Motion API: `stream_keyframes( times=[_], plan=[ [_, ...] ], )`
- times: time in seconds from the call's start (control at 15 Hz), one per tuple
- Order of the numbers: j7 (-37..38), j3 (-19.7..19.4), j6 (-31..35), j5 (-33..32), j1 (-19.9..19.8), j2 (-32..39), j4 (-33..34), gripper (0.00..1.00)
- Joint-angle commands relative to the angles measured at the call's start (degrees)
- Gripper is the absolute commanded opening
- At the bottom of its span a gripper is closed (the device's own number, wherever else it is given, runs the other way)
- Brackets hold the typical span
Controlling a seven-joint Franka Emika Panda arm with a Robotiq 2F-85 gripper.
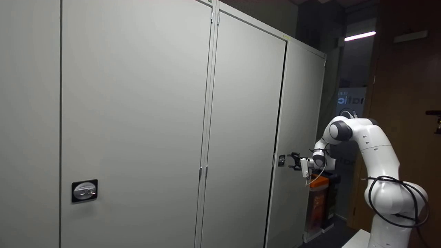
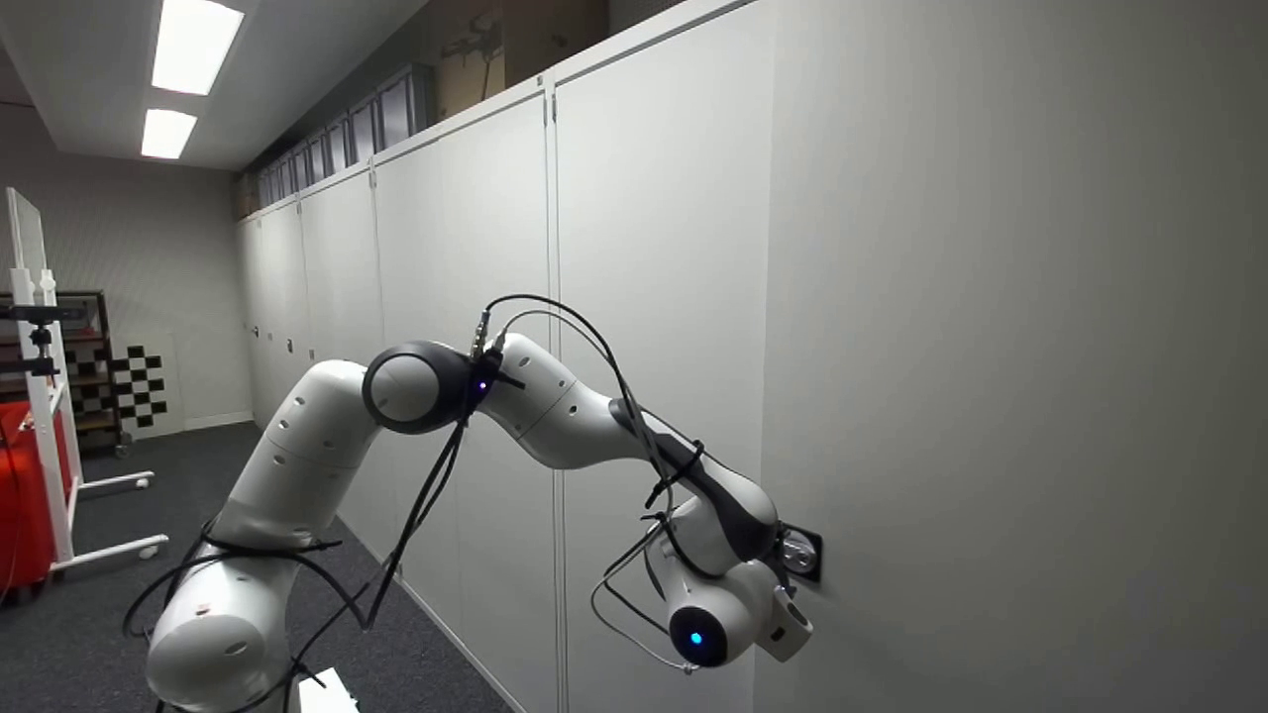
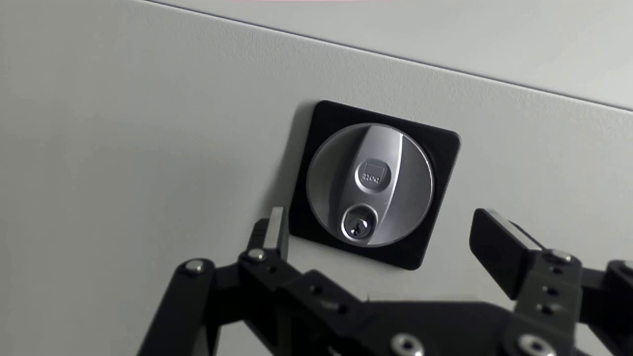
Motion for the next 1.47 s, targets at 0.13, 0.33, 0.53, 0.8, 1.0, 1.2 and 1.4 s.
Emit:
stream_keyframes(
  times=[0.13,0.33,0.53,0.8,1.0,1.2,1.4],
  plan=[
    [1.8,0.8,0.3,0.7,-0.6,2.0,3.5,0.91],
    [1.8,0.9,0.4,0.6,-0.6,2.6,4.0,0.85],
    [1.8,1.0,0.5,0.5,-0.5,3.0,4.5,0.8],
    [3.1,1.3,0.9,0.3,-0.4,3.5,5.3,0.79],
    [5.1,1.6,0.9,0.1,-0.4,3.3,5.5,0.87],
    [7.1,1.6,0.8,0.0,-0.5,3.4,5.9,0.87],
    [8.7,1.5,0.9,-0.1,-0.5,3.5,6.2,0.87]
  ],
)
